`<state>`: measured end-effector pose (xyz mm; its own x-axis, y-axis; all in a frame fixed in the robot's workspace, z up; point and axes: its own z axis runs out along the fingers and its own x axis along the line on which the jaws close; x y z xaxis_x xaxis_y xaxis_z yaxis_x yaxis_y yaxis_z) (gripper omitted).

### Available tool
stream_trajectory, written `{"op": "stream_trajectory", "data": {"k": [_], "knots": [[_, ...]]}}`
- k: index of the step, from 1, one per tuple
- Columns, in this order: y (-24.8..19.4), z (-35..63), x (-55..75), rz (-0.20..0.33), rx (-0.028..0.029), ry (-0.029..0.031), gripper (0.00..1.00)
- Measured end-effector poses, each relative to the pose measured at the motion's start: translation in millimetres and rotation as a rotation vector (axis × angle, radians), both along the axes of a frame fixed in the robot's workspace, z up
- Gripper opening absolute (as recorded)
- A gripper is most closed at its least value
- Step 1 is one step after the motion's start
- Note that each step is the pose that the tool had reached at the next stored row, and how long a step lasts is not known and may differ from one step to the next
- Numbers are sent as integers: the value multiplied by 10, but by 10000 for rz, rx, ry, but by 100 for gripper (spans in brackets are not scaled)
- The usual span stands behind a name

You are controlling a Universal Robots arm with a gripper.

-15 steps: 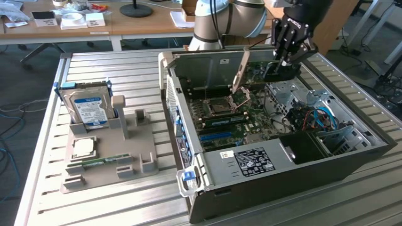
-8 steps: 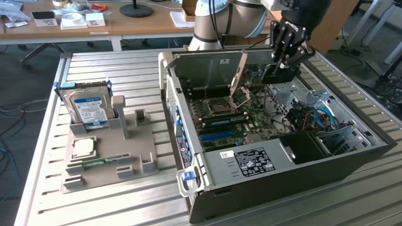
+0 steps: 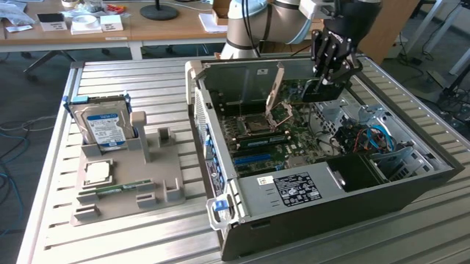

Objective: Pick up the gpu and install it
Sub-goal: 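Insert the gpu into the slot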

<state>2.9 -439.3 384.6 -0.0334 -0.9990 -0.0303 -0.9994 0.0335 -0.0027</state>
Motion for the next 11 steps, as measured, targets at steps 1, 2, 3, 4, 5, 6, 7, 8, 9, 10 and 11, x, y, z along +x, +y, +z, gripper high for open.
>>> {"op": "stream_trajectory", "data": {"k": [1, 2, 3, 4, 5, 6, 7, 8, 9, 10, 11], "knots": [[-9, -7, -3, -2, 1, 0, 27], [-13, -18, -7, -4, 4, 0, 27], [-16, -30, -12, -4, 3, 0, 27], [-18, -43, -17, -3, 2, 0, 27], [-19, -57, -22, -3, 3, -1, 27], [-20, -71, -28, -3, 3, -1, 27], [-21, -83, -35, -2, 2, 0, 27], [-21, -96, -46, -2, 3, -1, 27], [-21, -107, -58, -2, 2, 0, 27], [-21, -118, -71, -2, 1, -1, 27], [-21, -132, -84, -2, 2, 0, 27]]}}
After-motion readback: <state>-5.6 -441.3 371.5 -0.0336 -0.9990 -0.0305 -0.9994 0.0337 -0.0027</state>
